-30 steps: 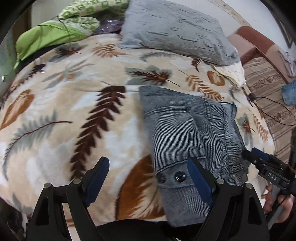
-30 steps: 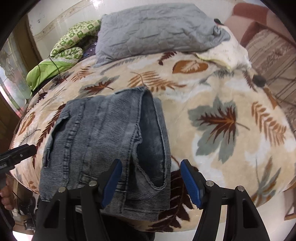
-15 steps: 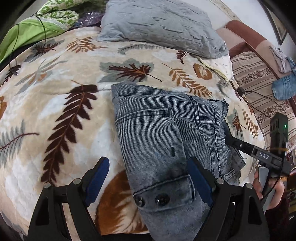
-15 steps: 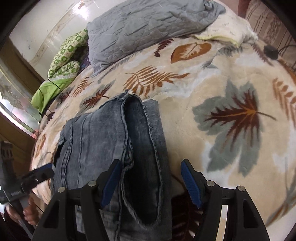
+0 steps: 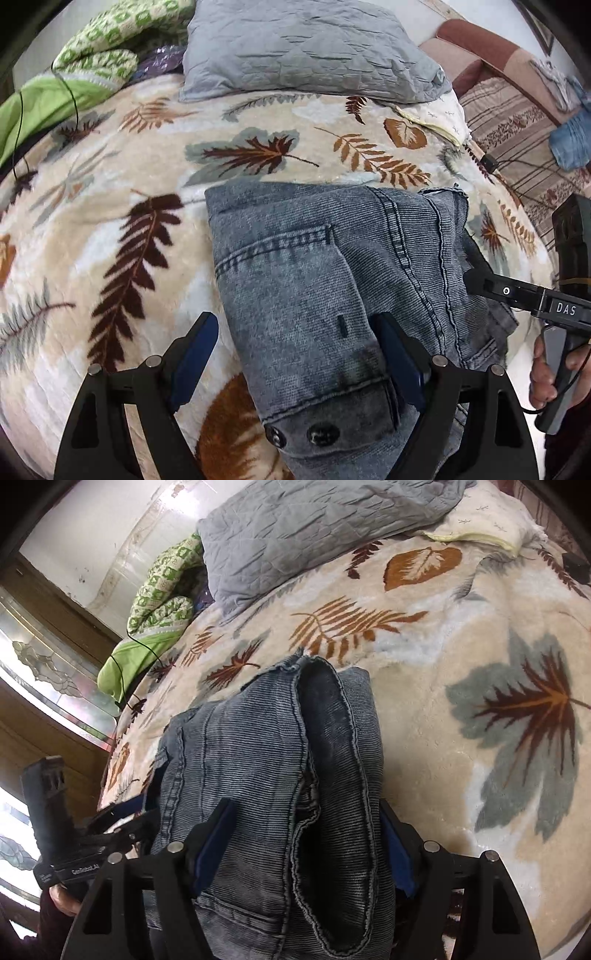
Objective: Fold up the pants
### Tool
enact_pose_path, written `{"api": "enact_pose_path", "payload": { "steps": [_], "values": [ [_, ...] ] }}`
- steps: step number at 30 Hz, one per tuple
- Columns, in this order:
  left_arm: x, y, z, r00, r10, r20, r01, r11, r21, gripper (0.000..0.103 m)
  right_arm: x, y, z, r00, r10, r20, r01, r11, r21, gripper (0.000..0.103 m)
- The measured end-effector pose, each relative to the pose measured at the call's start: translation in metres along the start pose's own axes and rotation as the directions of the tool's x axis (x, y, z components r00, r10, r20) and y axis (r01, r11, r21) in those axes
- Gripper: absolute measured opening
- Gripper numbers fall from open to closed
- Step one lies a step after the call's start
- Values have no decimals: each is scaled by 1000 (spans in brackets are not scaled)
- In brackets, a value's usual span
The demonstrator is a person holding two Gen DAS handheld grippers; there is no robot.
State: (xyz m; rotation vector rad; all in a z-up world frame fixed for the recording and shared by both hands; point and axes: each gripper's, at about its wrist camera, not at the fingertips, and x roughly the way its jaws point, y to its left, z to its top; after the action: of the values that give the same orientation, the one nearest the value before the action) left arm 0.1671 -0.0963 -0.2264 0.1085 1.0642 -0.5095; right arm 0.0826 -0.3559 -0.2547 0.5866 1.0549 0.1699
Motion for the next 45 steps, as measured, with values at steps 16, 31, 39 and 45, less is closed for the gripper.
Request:
{"api": "enact_pose_path", "payload": {
  "steps": [16,31,39,45],
  "values": [
    [19,-1,1,996,78,38,-77,997,-21,102,7,7,-5,998,-56,35,58,997,-55,78],
    [9,-14,-4,997,39,62,-39,999,-7,77,3,34,-14,994,-92,60,100,986,-137,68],
    [4,-1,-3,998,24,53,-22,999,-36,55,1,38,-18,992,-107,71,116,984,-136,54],
    [8,17,-11,1000,-11,1,11,987,-162,80,2,31,-19,994,-89,64,96,989,-113,56]
  ]
}}
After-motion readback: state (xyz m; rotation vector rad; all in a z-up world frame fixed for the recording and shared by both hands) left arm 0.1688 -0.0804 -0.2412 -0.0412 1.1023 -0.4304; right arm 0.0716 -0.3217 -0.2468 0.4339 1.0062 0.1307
